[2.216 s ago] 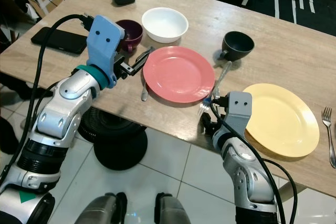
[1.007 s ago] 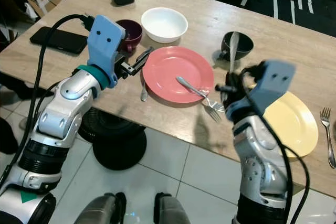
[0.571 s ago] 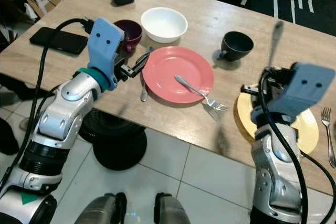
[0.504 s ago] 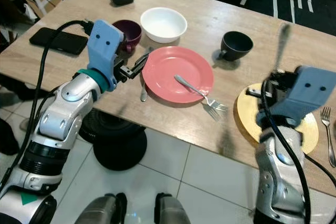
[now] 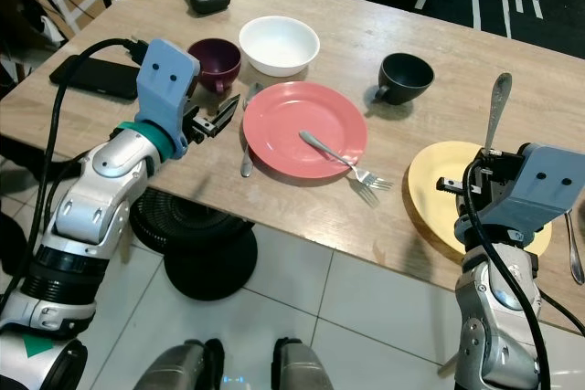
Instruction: Setting the table
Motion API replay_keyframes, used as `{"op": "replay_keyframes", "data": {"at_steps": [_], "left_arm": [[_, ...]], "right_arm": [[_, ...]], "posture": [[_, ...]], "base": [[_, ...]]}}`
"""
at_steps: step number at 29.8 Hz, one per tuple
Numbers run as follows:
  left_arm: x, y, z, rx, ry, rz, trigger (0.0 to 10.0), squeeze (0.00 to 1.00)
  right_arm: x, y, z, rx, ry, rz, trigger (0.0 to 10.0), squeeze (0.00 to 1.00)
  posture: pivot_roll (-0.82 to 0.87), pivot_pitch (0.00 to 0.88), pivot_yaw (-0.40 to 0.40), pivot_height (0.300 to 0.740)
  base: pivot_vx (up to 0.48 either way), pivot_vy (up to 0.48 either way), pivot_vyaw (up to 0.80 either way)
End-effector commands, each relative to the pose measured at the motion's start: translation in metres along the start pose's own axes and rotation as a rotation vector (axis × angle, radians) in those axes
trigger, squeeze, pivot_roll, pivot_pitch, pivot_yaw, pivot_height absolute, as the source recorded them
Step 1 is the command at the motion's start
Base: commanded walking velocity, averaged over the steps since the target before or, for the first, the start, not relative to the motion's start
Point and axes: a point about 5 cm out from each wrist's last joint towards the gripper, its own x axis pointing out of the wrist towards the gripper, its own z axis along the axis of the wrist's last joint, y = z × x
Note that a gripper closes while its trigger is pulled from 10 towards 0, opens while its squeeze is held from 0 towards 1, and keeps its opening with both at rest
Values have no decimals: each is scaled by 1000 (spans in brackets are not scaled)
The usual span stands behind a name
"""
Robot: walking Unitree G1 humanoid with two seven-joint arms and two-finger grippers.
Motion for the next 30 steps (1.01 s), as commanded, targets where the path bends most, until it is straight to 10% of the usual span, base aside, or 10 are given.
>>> {"op": "replay_keyframes", "data": {"at_steps": [1, 30], "left_arm": [[1, -3, -3, 6, 6, 0, 10000, 0], [9, -8, 2, -25, -25, 21, 10000, 0]], "right_arm": [[0, -2, -3, 20, -1, -13, 10000, 0], [-1, 3, -8, 73, -9, -21, 10000, 0]], "posture": [[-27, 46, 17, 740], [-31, 47, 27, 740]], "base": [[0, 0, 0], [0, 0, 0]]}}
